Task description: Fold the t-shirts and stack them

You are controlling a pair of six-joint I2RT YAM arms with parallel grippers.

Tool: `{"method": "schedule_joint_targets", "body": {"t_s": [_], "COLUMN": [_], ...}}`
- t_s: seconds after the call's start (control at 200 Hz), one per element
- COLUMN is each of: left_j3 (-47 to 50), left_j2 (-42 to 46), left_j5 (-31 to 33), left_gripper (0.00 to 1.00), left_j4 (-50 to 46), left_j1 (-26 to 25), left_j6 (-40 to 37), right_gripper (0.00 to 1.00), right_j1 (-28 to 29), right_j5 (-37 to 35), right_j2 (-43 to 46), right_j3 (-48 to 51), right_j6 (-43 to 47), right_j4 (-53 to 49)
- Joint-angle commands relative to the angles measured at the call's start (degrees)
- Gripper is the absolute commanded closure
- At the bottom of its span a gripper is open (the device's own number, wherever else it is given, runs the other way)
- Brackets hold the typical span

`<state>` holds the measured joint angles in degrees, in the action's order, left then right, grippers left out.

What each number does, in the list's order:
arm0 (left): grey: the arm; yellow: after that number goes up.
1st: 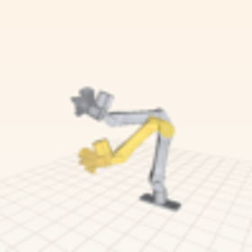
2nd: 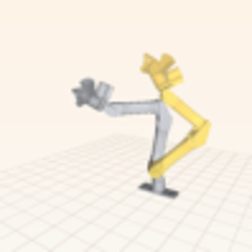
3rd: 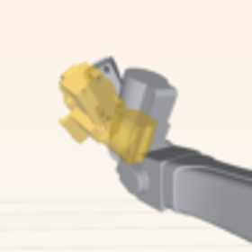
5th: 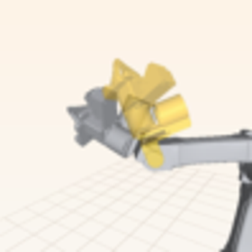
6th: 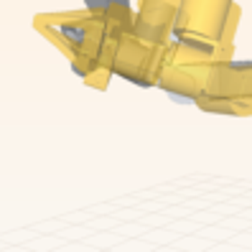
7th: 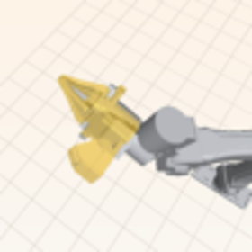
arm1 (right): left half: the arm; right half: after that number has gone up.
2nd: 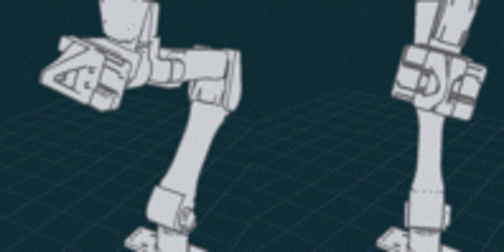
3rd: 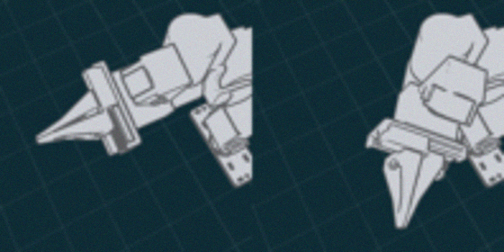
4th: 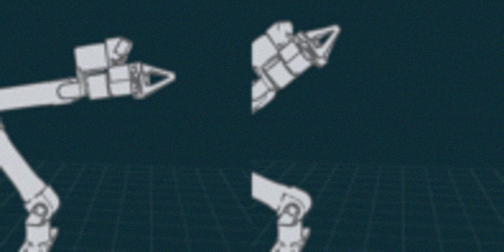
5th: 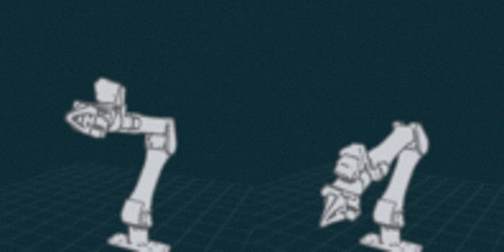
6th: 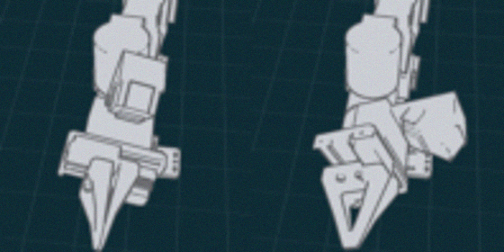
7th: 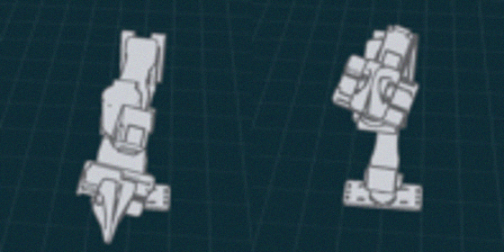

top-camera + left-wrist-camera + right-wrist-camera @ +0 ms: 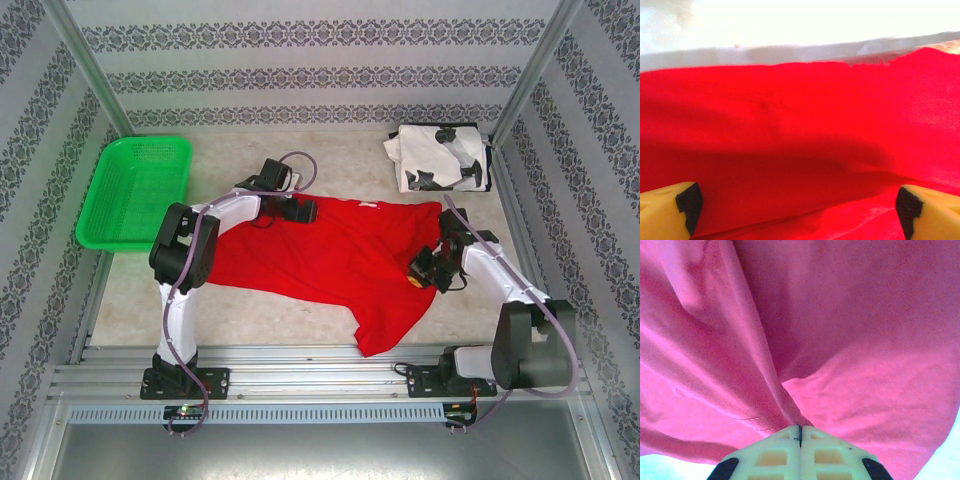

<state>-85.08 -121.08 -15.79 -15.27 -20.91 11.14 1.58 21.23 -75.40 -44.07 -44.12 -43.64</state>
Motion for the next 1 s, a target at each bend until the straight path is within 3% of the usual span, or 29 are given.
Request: {"method": "schedule_joint_targets", "body": {"t_s": [0.0, 0.27, 0.385, 0.44, 0.594, 0.714, 0.994], "left_j3": [0.70, 0.53, 0.19, -0.11, -2.26, -4.29, -4.64], "left_j2": [-1.24, -1.01, -0.65, -0.39, 1.20, 3.52, 8.82], "left_j5": [0.66, 0.61, -0.28, -0.76, -4.06, -7.01, -8.34], "left_gripper": [0.00, 0.00, 0.00, 0.00, 0.00, 0.00, 0.00], "left_j4": [-2.46, -3.61, -3.79, -3.97, -4.31, -3.98, -4.56], "left_j1": [0.32, 0.36, 0.31, 0.27, 0.28, 0.34, 1.52], "left_j6": [-0.13, -0.15, -0.02, 0.16, 1.72, 3.71, 6.02], "right_gripper": [1.00, 1.00, 0.88, 0.75, 0.57, 0.55, 0.60], "right_j1": [-0.58, -0.69, -0.88, -0.86, -0.87, -1.22, -2.99], "right_j5": [-1.27, -1.53, -1.47, -2.18, -6.37, -8.02, -6.90], "right_j2": [-0.05, -4.42, -4.39, -5.20, -1.27, -2.28, -17.86], "right_j3": [2.25, 4.52, 2.85, 0.71, -3.67, -7.21, -15.85], "right_j6": [-1.49, -0.58, -0.21, 1.26, 1.70, 3.48, 7.24], "right_j4": [-1.99, -1.76, -1.14, -3.20, -3.09, -0.30, 9.52]}}
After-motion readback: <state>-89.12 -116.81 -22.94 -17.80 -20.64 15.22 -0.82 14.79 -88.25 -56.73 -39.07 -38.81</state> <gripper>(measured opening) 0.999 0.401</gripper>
